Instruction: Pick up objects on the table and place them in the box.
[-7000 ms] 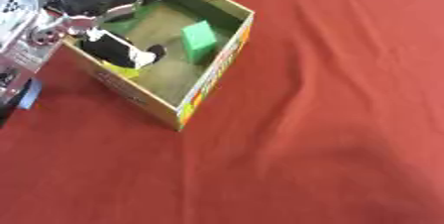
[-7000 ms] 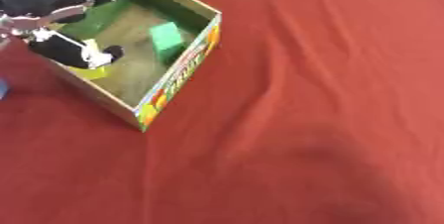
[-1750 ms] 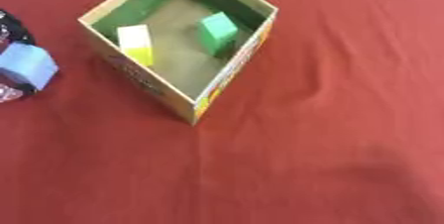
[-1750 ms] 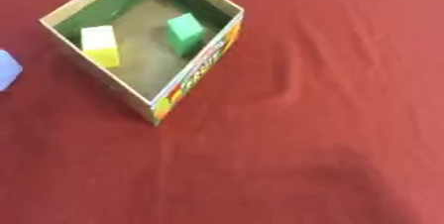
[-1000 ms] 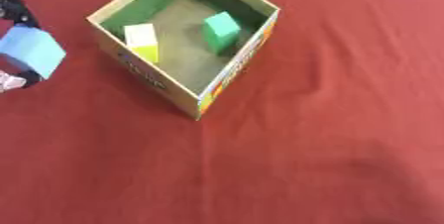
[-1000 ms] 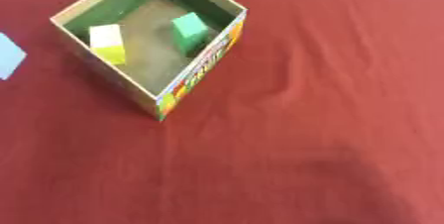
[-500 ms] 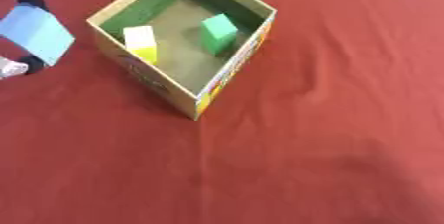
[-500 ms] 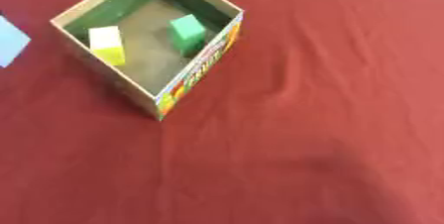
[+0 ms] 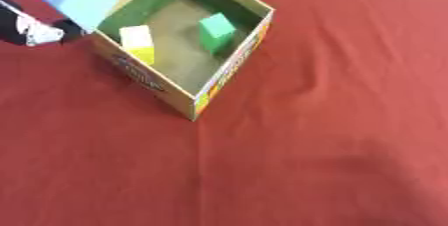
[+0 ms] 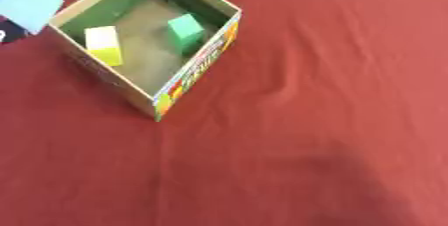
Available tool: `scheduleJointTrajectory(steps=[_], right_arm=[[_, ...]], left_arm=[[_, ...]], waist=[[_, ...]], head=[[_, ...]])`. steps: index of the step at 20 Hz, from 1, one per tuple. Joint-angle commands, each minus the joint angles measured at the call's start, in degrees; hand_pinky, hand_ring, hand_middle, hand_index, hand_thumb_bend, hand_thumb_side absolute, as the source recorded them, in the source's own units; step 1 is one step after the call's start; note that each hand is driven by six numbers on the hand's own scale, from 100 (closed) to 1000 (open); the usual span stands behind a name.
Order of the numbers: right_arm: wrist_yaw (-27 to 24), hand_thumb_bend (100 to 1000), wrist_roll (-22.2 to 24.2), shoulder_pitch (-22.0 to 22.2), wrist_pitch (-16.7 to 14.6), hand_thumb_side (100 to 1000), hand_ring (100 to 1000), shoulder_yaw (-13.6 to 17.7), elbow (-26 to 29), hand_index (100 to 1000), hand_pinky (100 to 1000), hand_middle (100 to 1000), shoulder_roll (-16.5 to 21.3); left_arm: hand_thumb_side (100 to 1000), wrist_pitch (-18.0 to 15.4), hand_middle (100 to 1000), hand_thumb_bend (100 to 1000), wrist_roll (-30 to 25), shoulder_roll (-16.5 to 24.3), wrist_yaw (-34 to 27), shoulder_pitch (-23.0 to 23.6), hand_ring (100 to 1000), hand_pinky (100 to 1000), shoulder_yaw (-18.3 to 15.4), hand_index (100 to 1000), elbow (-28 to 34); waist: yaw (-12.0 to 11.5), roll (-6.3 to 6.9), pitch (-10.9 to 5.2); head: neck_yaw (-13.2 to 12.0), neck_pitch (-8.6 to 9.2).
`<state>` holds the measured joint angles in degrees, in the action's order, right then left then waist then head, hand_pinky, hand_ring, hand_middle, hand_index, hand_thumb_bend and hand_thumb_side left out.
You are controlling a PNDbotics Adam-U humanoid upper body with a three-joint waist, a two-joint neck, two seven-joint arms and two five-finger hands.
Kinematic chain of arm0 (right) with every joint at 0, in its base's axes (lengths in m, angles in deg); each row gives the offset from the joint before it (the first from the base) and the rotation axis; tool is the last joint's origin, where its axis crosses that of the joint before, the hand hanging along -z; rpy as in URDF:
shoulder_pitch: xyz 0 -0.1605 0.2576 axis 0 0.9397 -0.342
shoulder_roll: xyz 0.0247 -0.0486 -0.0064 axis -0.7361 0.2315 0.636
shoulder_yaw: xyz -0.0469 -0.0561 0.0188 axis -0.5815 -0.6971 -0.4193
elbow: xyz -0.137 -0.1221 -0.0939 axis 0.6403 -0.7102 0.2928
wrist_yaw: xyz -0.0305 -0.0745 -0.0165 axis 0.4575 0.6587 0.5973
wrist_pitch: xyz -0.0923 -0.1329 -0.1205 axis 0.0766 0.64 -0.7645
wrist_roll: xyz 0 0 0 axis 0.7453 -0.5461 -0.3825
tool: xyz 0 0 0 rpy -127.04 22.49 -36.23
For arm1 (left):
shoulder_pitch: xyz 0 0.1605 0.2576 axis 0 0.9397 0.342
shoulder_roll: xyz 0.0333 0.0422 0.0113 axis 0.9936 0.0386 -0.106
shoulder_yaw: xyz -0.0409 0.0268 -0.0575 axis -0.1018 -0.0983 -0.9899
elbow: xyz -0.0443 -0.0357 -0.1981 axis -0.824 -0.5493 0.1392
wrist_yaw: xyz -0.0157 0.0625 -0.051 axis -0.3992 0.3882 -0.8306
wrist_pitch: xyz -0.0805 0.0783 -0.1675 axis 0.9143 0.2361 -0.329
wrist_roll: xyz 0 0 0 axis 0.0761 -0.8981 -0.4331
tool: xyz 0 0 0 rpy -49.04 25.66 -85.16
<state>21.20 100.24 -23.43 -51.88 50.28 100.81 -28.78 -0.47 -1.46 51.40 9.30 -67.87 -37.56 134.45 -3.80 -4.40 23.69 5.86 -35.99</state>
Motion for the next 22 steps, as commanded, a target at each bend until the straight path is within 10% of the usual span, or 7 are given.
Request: scheduleJointTrajectory(steps=[1,17,22], right_arm=[[-0.8,100,11.9,-0.1,-11.3,470,1000,0.2,1.1,755,1000,536,1.9],[-2.5,100,14.0,-2.1,-9.9,470,1000,-0.5,1.1,756,1000,537,2.8],[-2.5,100,14.3,-2.2,-9.4,470,1000,-0.4,1.1,756,1000,537,2.6]], left_arm=[[159,-0.2,527,100,2.2,-1.5,1.2,-2.3,696,655,0.7,599,-1.4],[175,-6.3,609,212,7.9,-8.7,11.2,-3.1,744,699,4.8,703,-13.2],[219,-8.4,796,292,5.3,-9.2,13.8,-2.7,842,757,5.5,900,-14.7]], waist=[[0.4,1.15,-1.72],[3.5,2.13,-0.72],[3.7,2.37,-0.60]], head=[[-0.5,1.35],[-1.0,2.97],[-1.0,2.85]])
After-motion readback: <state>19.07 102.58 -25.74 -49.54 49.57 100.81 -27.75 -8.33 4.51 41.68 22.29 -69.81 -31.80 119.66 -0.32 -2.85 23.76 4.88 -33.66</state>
